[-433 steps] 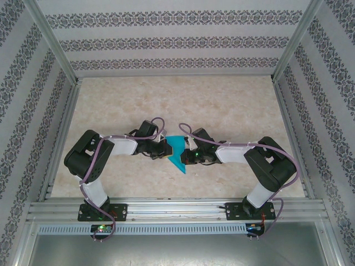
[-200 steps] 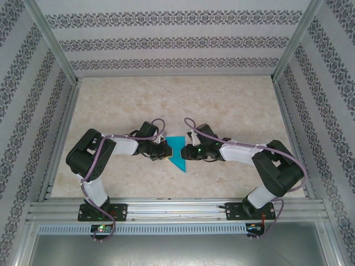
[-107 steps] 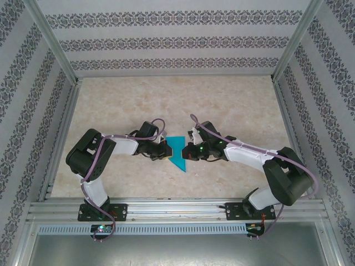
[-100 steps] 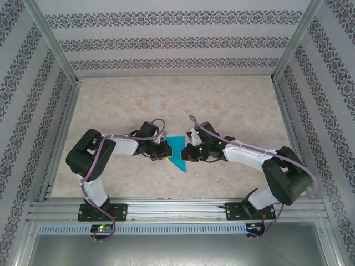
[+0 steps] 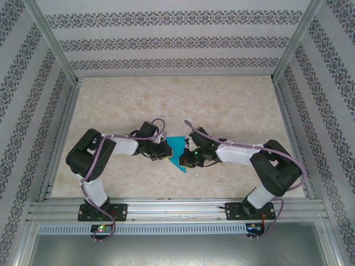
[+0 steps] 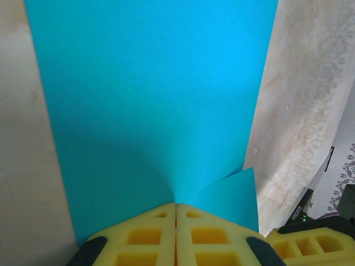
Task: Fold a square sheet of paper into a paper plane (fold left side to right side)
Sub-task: Third fold the triangle at the center of the table.
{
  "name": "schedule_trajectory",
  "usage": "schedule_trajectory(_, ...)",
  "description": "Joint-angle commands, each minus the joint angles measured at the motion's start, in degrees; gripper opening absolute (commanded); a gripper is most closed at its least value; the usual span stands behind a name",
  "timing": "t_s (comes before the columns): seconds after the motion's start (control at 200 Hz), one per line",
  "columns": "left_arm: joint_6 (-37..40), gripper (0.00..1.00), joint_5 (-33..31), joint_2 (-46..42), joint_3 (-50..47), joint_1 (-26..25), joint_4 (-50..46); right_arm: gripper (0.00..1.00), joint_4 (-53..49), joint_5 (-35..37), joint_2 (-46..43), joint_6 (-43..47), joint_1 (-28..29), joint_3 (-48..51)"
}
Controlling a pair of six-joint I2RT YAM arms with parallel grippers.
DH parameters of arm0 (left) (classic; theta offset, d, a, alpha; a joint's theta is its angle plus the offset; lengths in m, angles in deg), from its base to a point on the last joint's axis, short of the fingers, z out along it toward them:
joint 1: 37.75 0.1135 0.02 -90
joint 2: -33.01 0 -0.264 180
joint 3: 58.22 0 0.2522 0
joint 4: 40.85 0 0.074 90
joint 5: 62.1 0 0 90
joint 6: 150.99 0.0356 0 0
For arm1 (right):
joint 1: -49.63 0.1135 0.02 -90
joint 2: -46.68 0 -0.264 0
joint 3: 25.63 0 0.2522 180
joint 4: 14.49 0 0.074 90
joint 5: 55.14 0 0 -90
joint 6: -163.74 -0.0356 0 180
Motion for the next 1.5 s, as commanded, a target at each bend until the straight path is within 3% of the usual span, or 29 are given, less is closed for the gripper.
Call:
schedule_trajectory(0.0,0.6,0.08,-4.1,2.8,-1.5,-0.8,-4.5,0.03,0.1,1.1,1.3,-1.0,0.6,-0.2)
schedule_trajectory(1.494,0.4,0.08,-4.5,3.9,-1.3,-0.7,-5.0,0.02,-5.6,3.1,4.3,0.8,2.1,-0.2)
